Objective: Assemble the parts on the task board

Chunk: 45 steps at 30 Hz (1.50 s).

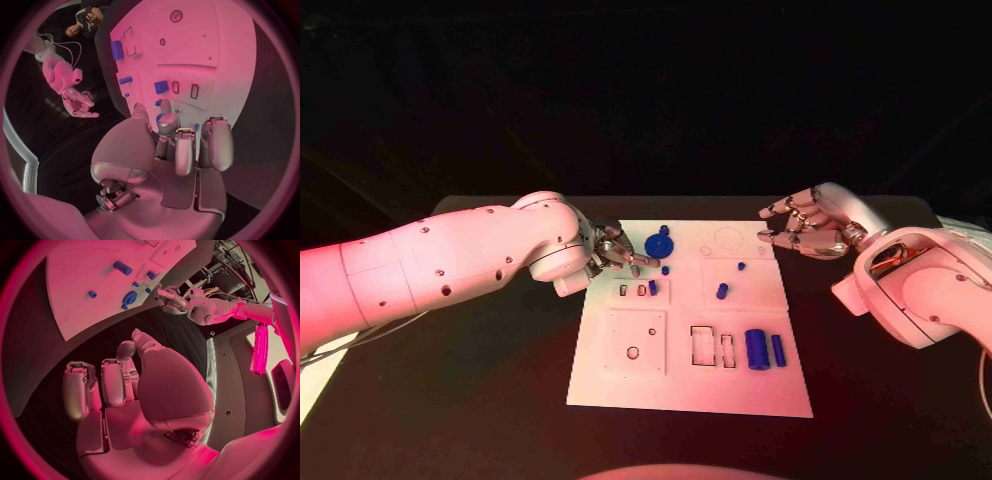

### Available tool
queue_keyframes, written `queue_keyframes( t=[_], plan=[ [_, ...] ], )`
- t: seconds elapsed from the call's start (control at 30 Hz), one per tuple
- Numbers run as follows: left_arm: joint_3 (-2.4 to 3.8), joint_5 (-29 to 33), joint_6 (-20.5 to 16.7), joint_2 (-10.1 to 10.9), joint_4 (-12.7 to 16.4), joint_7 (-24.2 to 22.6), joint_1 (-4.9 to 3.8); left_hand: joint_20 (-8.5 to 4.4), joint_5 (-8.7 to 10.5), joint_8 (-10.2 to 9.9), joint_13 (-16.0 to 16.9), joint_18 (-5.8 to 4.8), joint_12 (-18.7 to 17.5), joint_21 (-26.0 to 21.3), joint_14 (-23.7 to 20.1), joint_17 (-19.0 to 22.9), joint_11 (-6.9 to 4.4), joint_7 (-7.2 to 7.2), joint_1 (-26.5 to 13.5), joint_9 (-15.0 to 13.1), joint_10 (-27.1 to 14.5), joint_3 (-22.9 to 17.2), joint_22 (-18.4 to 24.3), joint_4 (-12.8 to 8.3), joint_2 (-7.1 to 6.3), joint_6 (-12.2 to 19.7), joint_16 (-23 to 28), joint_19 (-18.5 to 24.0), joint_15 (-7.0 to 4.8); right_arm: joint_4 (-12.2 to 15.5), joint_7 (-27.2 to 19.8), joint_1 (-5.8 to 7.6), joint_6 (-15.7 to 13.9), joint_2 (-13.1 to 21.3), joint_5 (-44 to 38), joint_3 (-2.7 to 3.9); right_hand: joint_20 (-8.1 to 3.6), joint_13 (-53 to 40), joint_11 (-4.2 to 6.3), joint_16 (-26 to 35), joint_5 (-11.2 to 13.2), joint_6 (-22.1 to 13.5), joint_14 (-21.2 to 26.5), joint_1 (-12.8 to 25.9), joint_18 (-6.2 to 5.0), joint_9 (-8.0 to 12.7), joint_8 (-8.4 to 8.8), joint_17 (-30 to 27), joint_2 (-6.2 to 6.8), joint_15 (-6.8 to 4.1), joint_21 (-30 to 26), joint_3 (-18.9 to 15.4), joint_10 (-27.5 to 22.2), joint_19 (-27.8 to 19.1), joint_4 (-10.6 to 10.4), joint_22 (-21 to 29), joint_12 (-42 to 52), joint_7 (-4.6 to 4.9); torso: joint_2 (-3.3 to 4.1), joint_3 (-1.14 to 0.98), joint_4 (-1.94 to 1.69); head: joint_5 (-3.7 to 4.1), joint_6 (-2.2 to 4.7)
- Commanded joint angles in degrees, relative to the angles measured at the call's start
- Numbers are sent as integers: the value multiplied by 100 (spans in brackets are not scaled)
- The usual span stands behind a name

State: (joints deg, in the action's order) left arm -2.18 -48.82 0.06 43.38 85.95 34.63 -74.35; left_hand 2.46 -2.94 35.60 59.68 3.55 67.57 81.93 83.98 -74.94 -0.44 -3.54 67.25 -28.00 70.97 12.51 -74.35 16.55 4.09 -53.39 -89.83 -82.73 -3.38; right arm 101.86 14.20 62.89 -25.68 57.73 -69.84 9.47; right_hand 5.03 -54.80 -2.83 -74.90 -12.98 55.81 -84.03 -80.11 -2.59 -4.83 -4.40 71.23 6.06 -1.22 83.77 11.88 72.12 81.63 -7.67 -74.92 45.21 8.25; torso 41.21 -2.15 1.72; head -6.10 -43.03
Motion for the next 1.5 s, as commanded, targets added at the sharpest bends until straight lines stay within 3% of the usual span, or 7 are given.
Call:
queue_keyframes(
  t=[0.03,0.2,0.4,0.77,1.0,1.23,1.5],
  plan=[
    [1,-392,291,-145,-98,216,-7,-2,24,40,26,-57,53,53,602,-1506,-5,14,5,-17,44,35,-51,-15,59,36,-17,-43,-50,-20,114,3,152,-23,9,1,-8,9,-9,25,-39,58,-209,31,-58,-7,16,-11,28,-12,-43,14,-31,-48,-29,-143,-42,2,12,10,23,-13,-11],
    [1,-509,425,-304,-179,247,-6,-5,25,52,55,-67,76,82,602,-1506,-7,16,11,-31,63,48,-107,-14,62,41,-17,-69,-52,-46,131,3,184,-49,8,1,-8,17,-9,33,-40,61,-206,37,-60,-7,15,-20,32,-12,-48,11,-36,-55,-33,-133,-52,1,16,8,34,-18,-15],
    [0,-641,603,-406,-257,284,-6,-15,25,108,146,-93,147,154,602,-1506,-20,29,28,-89,129,97,-247,-15,73,45,-17,-136,-64,-67,87,2,172,-66,8,0,-8,14,-8,32,-41,66,-206,41,-61,-8,14,-16,35,-12,-50,9,-35,-57,-37,-130,-49,0,17,11,21,-2,-19],
    [-2,-785,845,-485,-310,322,-6,-30,22,187,238,-114,220,213,602,-1506,-39,51,81,-169,196,136,-360,-28,116,47,-17,-190,-79,-99,78,2,185,-109,7,-1,-8,19,-6,41,-40,83,-204,52,-61,-12,7,-23,32,-13,-51,9,-34,-57,-49,-130,-53,-4,20,13,22,13,-50],
    [-1,-849,897,-559,-360,348,-7,-35,21,215,281,-124,253,238,602,-1506,-45,57,114,-202,225,141,-408,-36,142,54,-17,-212,-84,-115,65,1,220,-129,7,-2,-8,26,-5,49,-38,87,-202,56,-62,-13,6,-31,36,-14,-56,6,-37,-62,-53,-123,-61,-5,27,12,10,28,-33],
    [-2,-929,934,-630,-401,369,-7,-40,20,248,328,-130,289,257,602,-1506,-51,64,153,-240,257,141,-444,-46,174,63,-17,-227,-90,-118,64,0,241,-137,7,-3,-8,26,-5,50,-38,89,-202,62,-63,-14,6,-31,40,-14,-57,3,-37,-63,-58,-122,-61,-6,26,15,26,14,-37],
    [-3,-906,1048,-677,-478,391,-6,-40,-18,313,362,-135,313,274,602,-1506,-54,68,321,-335,275,64,-478,-115,291,108,-17,-240,-91,-110,56,0,260,-143,6,-4,-9,34,-4,69,-44,93,-198,74,-66,-15,5,-52,43,-15,-64,-2,-38,-71,-67,-108,-69,-7,22,12,19,18,-75]
  ],
)
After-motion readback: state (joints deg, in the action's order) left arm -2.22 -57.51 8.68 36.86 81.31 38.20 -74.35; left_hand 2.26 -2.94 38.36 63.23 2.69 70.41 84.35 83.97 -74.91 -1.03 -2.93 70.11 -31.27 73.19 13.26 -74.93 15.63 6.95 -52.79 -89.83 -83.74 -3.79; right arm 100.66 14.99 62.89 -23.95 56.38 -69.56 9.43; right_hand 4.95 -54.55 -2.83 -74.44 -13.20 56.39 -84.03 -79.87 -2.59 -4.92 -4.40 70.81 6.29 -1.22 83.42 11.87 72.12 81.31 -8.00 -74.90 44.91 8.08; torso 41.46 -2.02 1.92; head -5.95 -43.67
